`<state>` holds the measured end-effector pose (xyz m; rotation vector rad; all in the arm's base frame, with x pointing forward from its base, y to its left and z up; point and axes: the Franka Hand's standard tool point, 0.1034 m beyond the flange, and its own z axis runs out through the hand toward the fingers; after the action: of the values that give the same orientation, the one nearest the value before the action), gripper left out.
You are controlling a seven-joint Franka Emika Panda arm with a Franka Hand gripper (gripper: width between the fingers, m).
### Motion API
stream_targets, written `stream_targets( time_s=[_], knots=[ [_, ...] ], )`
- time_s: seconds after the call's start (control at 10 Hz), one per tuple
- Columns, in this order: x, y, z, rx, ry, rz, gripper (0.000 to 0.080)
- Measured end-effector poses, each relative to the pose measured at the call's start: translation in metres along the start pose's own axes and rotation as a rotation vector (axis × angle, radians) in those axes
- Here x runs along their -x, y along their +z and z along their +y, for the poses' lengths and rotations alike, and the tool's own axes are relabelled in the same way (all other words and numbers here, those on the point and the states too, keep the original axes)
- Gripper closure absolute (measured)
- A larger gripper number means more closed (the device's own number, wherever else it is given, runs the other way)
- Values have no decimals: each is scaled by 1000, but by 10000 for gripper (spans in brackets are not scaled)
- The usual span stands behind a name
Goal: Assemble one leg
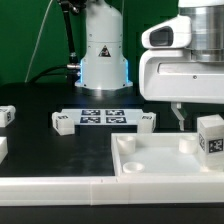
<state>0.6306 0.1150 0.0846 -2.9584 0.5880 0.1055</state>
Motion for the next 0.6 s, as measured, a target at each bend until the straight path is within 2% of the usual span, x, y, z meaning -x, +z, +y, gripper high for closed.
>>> stream_targets(
  time_s=[0.3, 0.5, 0.6],
  knots=[
    [0, 1, 0, 3, -311, -1, 150],
    [0, 1, 1, 3, -413, 0, 150],
    [0, 1, 1, 3, -416, 0, 250]
  ],
)
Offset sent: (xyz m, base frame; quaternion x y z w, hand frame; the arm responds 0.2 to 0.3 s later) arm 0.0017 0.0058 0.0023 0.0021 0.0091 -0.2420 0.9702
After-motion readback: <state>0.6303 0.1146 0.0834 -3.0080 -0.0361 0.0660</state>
